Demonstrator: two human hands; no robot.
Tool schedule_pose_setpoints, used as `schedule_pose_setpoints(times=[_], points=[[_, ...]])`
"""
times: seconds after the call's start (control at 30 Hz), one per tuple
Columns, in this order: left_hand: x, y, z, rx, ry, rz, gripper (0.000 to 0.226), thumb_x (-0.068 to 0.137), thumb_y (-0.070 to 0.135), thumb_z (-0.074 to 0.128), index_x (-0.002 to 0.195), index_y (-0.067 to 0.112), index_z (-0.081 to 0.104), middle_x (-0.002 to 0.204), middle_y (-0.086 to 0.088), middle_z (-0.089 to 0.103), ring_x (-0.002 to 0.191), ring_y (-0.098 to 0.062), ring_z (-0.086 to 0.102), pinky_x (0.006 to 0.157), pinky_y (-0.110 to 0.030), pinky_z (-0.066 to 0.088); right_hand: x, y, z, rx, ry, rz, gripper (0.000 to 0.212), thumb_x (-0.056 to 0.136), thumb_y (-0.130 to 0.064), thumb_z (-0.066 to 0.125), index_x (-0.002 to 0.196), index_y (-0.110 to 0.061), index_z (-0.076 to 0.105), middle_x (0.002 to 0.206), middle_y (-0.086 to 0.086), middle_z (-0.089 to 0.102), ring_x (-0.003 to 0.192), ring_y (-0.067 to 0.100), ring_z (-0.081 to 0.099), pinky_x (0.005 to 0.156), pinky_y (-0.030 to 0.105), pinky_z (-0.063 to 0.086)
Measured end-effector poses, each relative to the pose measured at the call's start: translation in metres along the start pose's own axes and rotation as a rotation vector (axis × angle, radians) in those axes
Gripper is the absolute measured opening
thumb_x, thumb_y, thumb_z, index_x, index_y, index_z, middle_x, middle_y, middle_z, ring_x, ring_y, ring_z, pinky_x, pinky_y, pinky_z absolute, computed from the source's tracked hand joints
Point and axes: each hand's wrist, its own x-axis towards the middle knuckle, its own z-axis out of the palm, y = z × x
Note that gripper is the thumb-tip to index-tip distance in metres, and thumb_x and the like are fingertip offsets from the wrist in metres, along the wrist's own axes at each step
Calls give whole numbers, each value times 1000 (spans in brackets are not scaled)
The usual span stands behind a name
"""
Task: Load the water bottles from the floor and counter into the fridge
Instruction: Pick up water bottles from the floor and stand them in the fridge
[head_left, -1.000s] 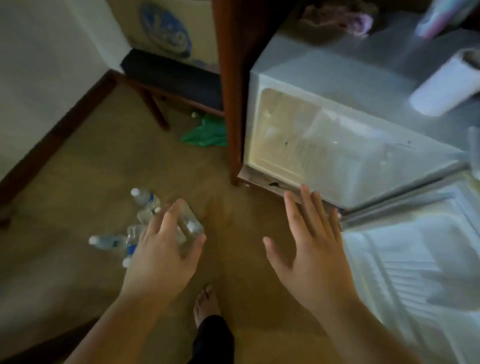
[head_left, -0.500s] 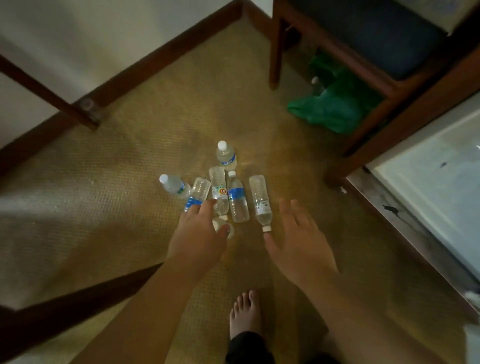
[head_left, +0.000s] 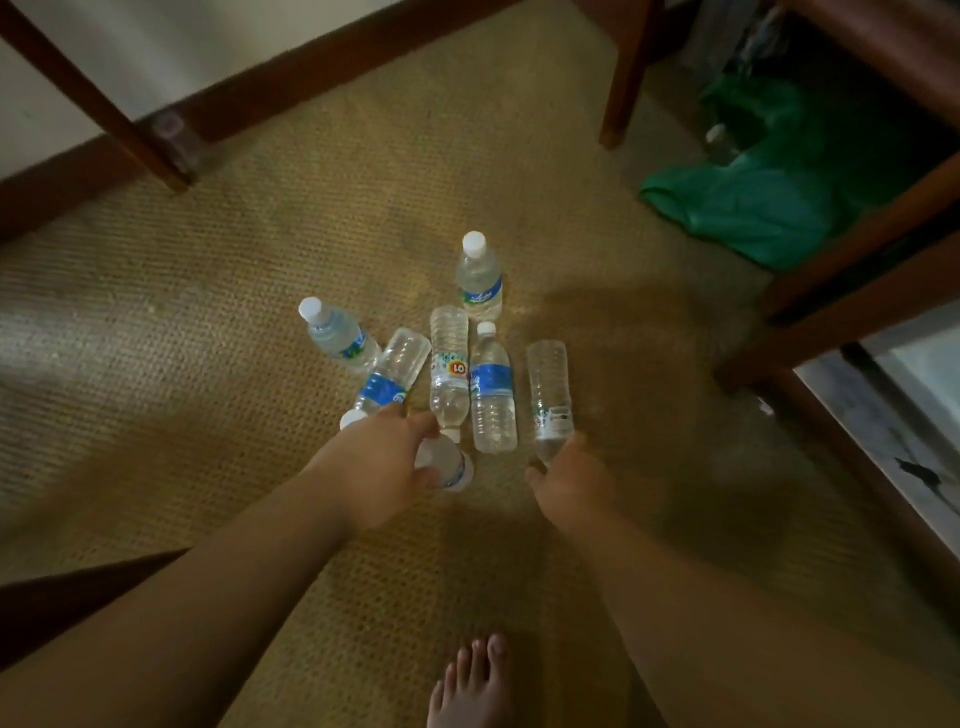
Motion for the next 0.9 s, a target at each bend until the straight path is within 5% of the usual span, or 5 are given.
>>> schedule_pose_setpoints(times=[0.17,0.27,0.47,0.6,0.9], points=[[15,2,1,75,-18,43,43,91,49,64,129,34,54,118,6,55,105,-13,57,83,-28,46,35,14,7,91,-26,-44,77,91,-37,70,148,-24,21,129,12,64,115,32,64,92,50,55],[25,17,-15,111,32,77,38,91,48,64,126,33,59,112,13,57,99,-7,56,84,-27,50,51,15,-8,113,-58,-89,78,92,-26,70,152,-22,21,133,12,61,119,30,62,89,38,51],[34,57,-87,209,111,159,32,87,62,62,111,41,63,92,20,61,83,4,58,77,-20,51,59,9,-106,-321,-40,-342,59,93,-32,71,142,-15,42,131,13,61,120,30,60,95,40,53],[32,96,-146,210,204,268,33,86,65,60,110,43,65,86,21,64,76,6,61,72,-21,53,33,4,-198,-317,59,-504,28,92,-29,70,117,-17,66,112,3,64,101,21,63,84,34,55],[40,212,-199,264,519,634,32,87,58,54,107,38,68,86,18,54,73,1,54,62,-19,43,-60,82,-317,-55,372,-479,23,81,-40,77,102,-32,70,98,-11,51,87,9,57,74,33,56]])
